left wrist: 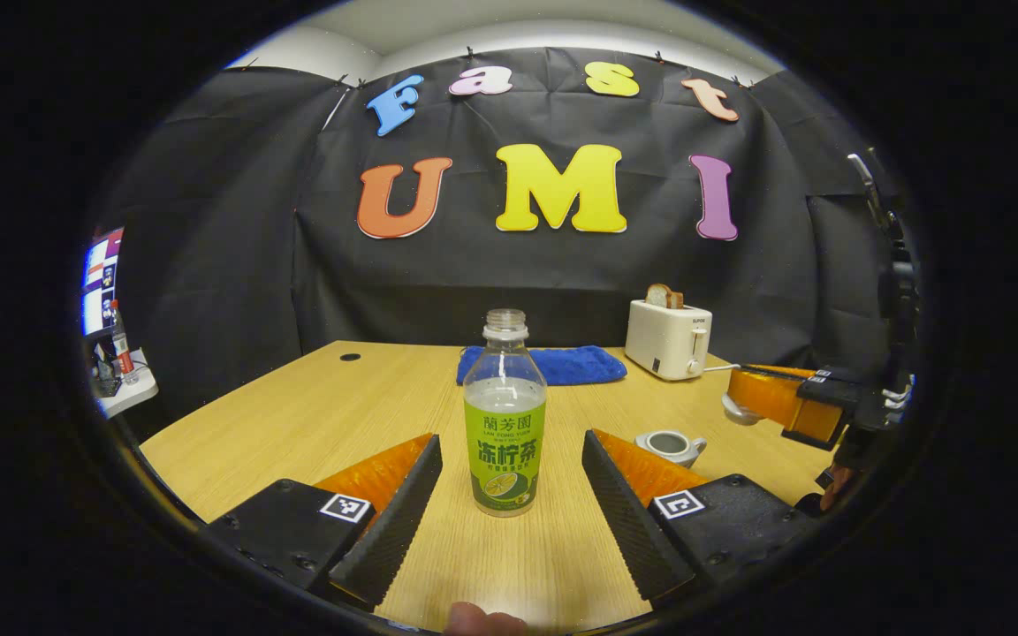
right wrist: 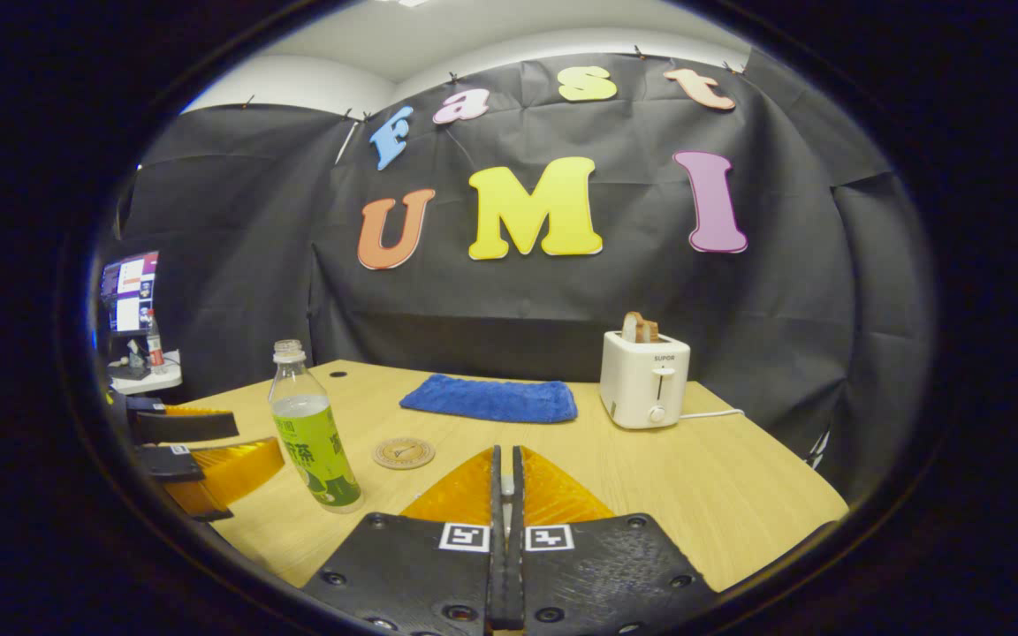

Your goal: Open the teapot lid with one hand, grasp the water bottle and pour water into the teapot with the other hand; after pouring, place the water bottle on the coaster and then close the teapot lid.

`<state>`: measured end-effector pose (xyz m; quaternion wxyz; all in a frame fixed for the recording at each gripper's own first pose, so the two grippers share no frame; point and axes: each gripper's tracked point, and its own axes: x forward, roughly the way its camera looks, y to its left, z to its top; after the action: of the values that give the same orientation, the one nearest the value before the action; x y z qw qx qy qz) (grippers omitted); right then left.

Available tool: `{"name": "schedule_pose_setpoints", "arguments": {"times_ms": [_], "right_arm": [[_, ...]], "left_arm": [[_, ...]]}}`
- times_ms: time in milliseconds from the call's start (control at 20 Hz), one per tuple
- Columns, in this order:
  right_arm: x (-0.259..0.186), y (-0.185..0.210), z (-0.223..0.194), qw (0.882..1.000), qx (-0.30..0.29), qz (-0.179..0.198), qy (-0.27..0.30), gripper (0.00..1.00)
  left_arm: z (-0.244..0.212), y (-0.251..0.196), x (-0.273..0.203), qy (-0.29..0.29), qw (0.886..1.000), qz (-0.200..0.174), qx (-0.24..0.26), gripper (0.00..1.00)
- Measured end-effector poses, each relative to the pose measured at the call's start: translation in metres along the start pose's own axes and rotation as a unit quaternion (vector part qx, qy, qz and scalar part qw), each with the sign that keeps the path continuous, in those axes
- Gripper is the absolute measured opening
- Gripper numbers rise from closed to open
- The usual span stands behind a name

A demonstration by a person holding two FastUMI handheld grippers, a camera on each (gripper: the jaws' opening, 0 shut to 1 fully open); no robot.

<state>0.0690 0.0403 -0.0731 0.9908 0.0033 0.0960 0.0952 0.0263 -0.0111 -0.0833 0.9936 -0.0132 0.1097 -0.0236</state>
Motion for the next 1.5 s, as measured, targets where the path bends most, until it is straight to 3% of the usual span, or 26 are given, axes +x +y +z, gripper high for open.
{"name": "schedule_pose_setpoints", "arguments": {"times_ms": [650, 1200, 1500], "right_arm": [[-0.014, -0.046, -0.009, 1.000, 0.019, -0.022, 0.004, 0.00], [-0.012, -0.055, -0.015, 0.999, 0.016, -0.026, 0.010, 0.00], [-0.011, -0.064, -0.017, 0.999, 0.020, -0.024, 0.011, 0.00]], "left_arm": [[-0.032, 0.004, 0.050, 0.045, 0.999, 0.023, -0.007, 1.00], [-0.043, 0.011, 0.058, 0.069, 0.997, 0.033, 0.015, 0.77], [-0.029, 0.030, 0.051, 0.092, 0.988, 0.066, 0.103, 0.72]]}}
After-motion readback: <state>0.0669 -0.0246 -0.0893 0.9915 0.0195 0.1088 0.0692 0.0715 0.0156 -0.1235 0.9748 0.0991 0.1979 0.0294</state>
